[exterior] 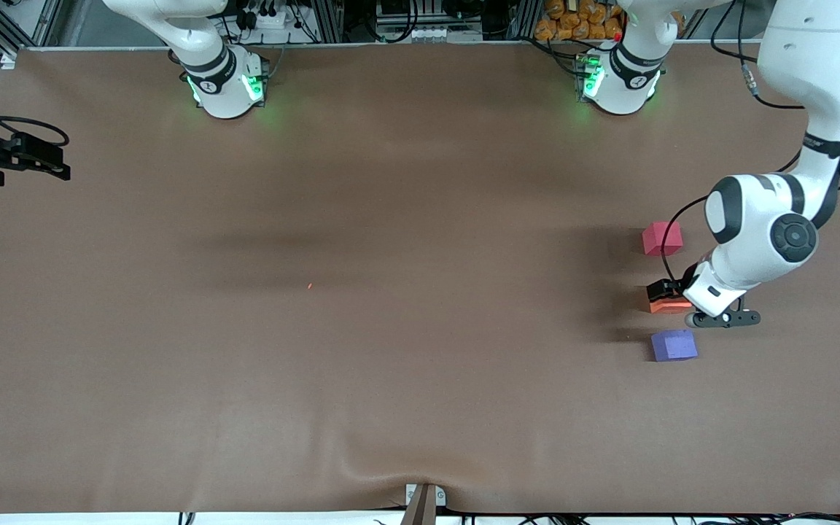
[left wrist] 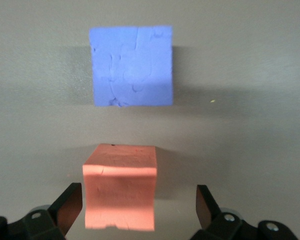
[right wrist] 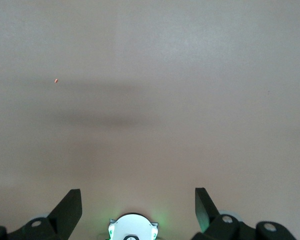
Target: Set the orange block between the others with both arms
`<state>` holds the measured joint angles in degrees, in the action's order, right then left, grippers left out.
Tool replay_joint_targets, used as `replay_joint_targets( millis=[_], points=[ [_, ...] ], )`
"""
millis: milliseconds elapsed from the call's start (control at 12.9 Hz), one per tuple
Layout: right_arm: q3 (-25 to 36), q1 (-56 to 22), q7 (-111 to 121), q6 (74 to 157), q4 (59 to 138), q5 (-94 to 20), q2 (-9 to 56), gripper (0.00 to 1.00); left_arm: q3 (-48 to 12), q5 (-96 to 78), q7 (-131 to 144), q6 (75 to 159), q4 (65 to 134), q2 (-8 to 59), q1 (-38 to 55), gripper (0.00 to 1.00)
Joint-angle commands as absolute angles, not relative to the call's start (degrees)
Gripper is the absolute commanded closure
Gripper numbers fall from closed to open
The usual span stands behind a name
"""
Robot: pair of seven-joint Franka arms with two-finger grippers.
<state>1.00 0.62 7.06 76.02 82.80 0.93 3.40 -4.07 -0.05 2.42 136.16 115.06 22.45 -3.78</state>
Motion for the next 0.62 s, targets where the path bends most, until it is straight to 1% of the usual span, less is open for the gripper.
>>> replay_joint_targets(
  millis=[0, 311, 467, 544],
  points=[
    [0.18, 1.93, 7.65, 75.59, 82.00, 1.58, 3.25, 0.00, -4.66, -0.35, 4.65, 123.53, 109.18, 17.42, -4.22, 0.00],
    [0.26, 2.02, 7.65, 75.41, 81.74, 1.84, 3.25, 0.00, -5.27, -0.35, 5.27, 109.11, 101.62, 8.90, -4.22, 0.00],
    [0.35, 2.20, 7.74, 75.41, 81.65, 1.67, 3.16, 0.00, -5.36, 0.00, 5.19, 104.26, 98.63, 4.50, -4.22, 0.00],
    [0.44, 2.20, 7.65, 75.41, 81.65, 1.67, 3.16, 0.00, -5.36, 0.35, 5.01, 101.72, 96.35, 3.53, -4.22, 0.00]
  ],
)
